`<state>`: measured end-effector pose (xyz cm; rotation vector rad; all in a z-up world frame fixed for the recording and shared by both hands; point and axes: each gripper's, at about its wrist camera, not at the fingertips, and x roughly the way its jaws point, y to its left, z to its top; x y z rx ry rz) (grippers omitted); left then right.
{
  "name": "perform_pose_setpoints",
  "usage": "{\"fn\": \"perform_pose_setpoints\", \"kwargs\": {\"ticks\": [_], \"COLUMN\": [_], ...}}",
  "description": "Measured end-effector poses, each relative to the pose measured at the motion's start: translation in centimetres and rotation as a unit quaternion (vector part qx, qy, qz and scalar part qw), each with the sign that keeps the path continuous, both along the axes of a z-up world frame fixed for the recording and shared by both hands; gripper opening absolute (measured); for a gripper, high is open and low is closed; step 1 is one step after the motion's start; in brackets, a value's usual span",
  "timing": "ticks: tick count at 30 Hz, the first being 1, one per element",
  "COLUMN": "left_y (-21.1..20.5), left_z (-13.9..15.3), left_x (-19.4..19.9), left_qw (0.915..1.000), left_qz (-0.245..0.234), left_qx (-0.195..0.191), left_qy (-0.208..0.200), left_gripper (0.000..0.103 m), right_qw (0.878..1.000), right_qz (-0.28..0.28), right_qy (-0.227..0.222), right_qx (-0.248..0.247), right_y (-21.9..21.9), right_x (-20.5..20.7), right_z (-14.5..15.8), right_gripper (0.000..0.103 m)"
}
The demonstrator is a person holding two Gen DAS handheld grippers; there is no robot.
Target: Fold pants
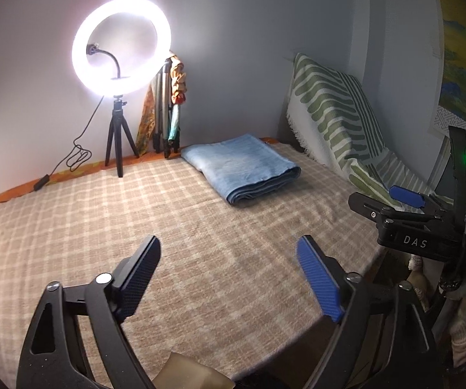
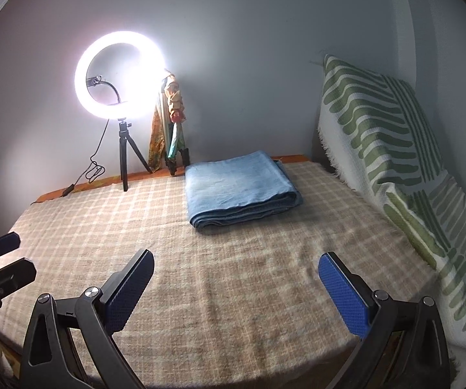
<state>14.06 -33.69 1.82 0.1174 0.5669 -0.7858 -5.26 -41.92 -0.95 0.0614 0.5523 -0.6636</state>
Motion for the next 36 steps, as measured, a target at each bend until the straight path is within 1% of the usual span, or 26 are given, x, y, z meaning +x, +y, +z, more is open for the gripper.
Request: {"fn": "perform_pose_setpoints", "kwargs": {"ticks": [2,5,9,13,26,36], "left_y": [0.1,0.3,0.4,0.7,1.3,1.3], "left_z": [-0.1,0.0,0.0,0.0,0.2,0.2], "left_x": [-0.3,-0.6,-0.7,-0.6,-0.6,-0.7], "left_qw": [1.0,1.0,1.0,0.9999,0.9998,0.9999], "left_qz": [-0.001,0.002,0.004,0.008,0.017,0.013], "left_qx": [-0.002,-0.005,0.0,-0.002,-0.007,-0.004], "left_qy": [-0.002,-0.004,-0.008,-0.007,-0.007,-0.006], "left_gripper": [0.098,0.098,0.099,0.099,0.1,0.1], "right_qw": [1.0,1.0,0.999,0.999,0.999,0.999], "right_qz": [-0.003,-0.009,-0.029,-0.048,-0.046,-0.046], "right_qy": [-0.002,-0.005,-0.019,-0.024,-0.02,-0.02], "right_qx": [-0.008,-0.007,-0.006,-0.012,-0.022,-0.02], "right_y": [0.5,0.8,0.9,0.9,1.7,1.8], "right_x": [-0.3,-0.5,-1.0,-1.2,-0.8,-0.8], "right_z": [0.0,0.0,0.2,0.7,0.9,0.8], "right_gripper": [0.103,0.103,0.103,0.103,0.103,0.103]}}
